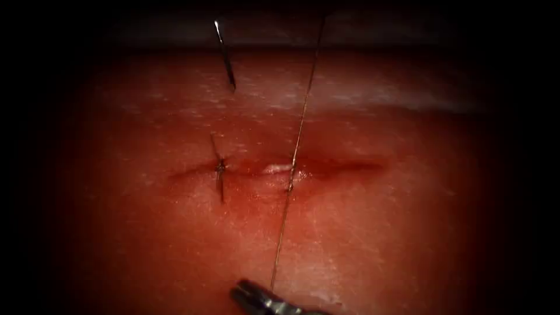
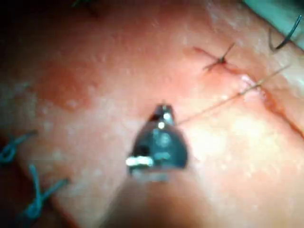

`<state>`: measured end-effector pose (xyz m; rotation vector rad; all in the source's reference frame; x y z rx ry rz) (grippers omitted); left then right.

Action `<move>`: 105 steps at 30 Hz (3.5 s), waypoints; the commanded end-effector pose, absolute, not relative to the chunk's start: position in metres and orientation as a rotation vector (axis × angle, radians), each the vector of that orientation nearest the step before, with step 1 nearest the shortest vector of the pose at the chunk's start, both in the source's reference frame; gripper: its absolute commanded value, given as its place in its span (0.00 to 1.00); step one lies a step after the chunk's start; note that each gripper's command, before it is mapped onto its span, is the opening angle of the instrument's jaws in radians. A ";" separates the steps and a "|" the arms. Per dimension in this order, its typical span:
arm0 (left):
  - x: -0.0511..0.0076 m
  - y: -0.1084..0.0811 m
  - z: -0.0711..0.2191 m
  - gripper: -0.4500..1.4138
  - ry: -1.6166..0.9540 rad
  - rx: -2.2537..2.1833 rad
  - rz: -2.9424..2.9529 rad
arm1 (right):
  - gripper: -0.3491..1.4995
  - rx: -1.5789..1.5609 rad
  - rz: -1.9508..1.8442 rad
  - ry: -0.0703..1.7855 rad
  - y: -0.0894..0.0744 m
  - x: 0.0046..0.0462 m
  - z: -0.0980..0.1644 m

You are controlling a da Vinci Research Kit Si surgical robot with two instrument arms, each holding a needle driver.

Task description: Wound Closure

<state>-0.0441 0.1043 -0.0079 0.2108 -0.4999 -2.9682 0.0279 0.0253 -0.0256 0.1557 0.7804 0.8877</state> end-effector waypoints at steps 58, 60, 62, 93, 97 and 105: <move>-0.0231 0.074 -0.045 0.05 0.045 1.146 -3.128 | 0.00 0.094 0.826 0.722 0.038 0.0288 -0.014; -0.0222 0.072 -0.046 0.05 0.027 1.189 -3.126 | 0.00 0.097 0.833 0.741 0.039 0.0285 -0.016; -0.0217 0.071 -0.046 0.05 0.011 1.223 -3.128 | 0.00 0.107 0.846 0.764 0.040 0.0281 -0.018; -0.0255 0.055 -0.035 0.05 0.042 1.405 -3.162 | 0.34 0.278 1.006 1.334 0.045 0.0291 -0.020; -0.0254 0.055 -0.031 0.05 0.050 1.370 -3.179 | 0.33 0.323 1.005 1.361 0.046 0.0285 -0.022; -0.0266 0.055 -0.026 0.05 0.038 1.282 -3.203 | 0.40 0.386 1.013 1.416 0.046 0.0283 -0.023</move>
